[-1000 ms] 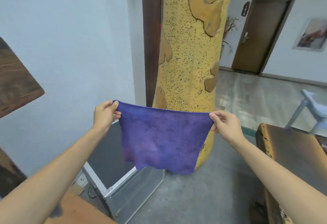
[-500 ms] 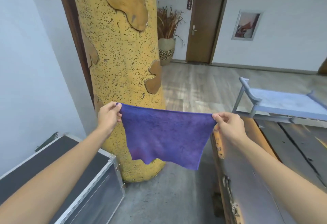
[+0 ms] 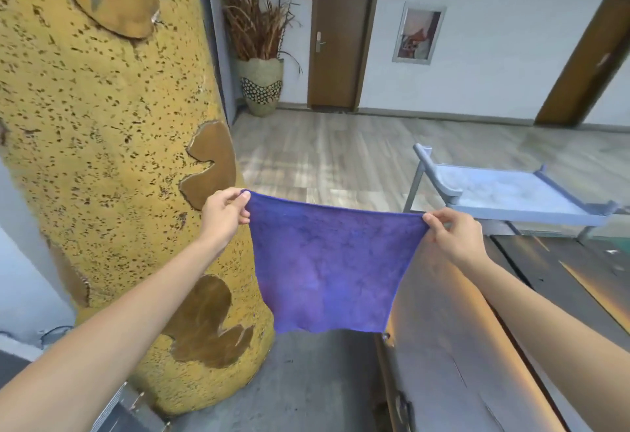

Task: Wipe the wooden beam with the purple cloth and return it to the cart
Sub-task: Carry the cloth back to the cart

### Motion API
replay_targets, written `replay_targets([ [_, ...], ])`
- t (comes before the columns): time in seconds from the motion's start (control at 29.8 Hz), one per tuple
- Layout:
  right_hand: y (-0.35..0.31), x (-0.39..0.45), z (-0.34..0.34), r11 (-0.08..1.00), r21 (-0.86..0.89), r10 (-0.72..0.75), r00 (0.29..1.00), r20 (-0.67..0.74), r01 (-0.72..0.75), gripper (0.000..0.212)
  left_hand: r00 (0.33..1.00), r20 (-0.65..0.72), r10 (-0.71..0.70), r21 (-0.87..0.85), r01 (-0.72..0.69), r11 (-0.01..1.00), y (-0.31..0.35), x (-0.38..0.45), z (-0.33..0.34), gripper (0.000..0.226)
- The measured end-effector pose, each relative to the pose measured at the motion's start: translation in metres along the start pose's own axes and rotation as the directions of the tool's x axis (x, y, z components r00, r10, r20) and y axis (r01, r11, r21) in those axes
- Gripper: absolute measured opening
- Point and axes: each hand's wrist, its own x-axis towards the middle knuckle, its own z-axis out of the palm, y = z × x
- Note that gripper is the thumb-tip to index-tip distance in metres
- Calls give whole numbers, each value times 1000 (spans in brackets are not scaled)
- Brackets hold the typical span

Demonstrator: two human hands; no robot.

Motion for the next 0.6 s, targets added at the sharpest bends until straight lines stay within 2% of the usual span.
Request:
replay_targets([
  [0.23, 13, 104, 31, 998, -16, 53, 998, -35, -54, 23, 998, 69, 13, 13, -13, 1000, -19, 97, 60, 10],
  [0.4, 20, 172, 56, 997, -29, 74, 996, -45, -76, 21, 996, 71, 57, 26, -59, 998, -27, 170, 105, 25],
  [0.54, 25, 224, 70, 997, -6, 76, 995, -62, -76, 21, 996, 76, 47, 1, -47, 999, -38, 229, 137, 9],
  [0.6, 29, 254, 81, 996, 22, 91, 994, -64, -90, 20, 996, 81, 22, -1, -22, 1000, -46, 261, 157, 9],
])
